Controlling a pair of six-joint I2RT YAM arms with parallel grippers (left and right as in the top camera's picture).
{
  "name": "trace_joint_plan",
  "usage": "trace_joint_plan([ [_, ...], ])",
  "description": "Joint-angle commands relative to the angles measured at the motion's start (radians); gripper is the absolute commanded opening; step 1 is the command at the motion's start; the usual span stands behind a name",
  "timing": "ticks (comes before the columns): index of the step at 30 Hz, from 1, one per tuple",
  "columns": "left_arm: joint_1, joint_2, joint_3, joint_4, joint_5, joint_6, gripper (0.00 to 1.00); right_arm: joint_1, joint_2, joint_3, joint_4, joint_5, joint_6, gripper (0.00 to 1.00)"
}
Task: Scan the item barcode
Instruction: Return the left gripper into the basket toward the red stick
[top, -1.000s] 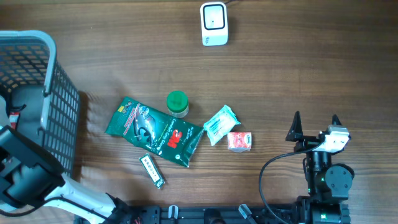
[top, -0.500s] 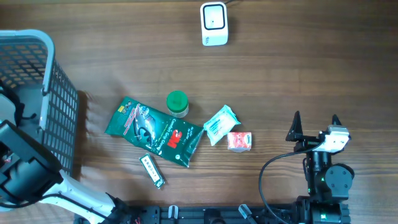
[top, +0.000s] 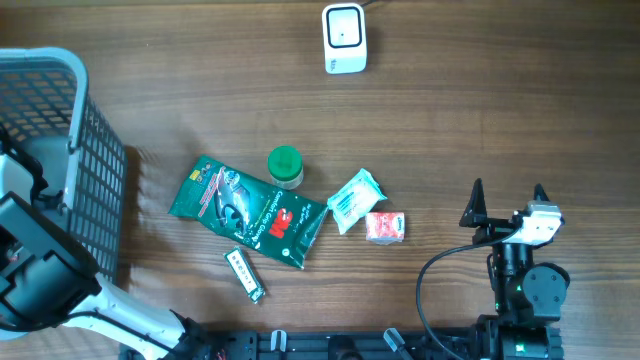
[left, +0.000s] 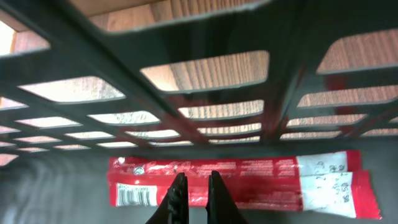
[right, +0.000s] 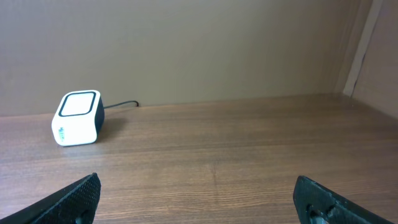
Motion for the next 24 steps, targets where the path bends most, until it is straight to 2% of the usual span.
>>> trace_joint_plan([
  [1,0.01,0.013,-0.079,0.056,0.026,-0.007,0.04,-0.006,-0.003,-0.001,0.003,-0.009,-0.009,1.0],
  [4,0.02,0.013,-0.142,0.128,0.031,-0.008,0.04,-0.006,-0.003,-0.001,0.003,-0.008,-0.009,1.0],
  [7,0.034,0.013,-0.197,0.152,0.053,-0.072,0.04,-0.006,-0.003,-0.001,0.003,-0.009,-0.009,1.0],
  [8,0.037,0.013,-0.21,0.151,0.096,-0.086,0.04,-0.006,-0.003,-0.001,0.003,-0.008,-0.01,1.0],
  [11,0.033,0.013,-0.232,0.129,0.359,-0.087,0.04,-0.006,-0.003,-0.001,0.003,-0.009,-0.009,1.0],
  [12,0.021,0.013,-0.232,0.113,0.431,-0.12,0.04,-0.006,-0.003,-0.001,0.003,-0.008,-0.009,1.0],
  [20,-0.138,0.009,-0.232,0.013,0.476,-0.293,0.04,-0.006,-0.003,-0.001,0.003,-0.008,-0.01,1.0],
  [24,-0.169,0.007,-0.232,-0.051,0.476,-0.451,0.04,-0.006,-0.003,-0.001,0.003,-0.009,-0.009,1.0],
])
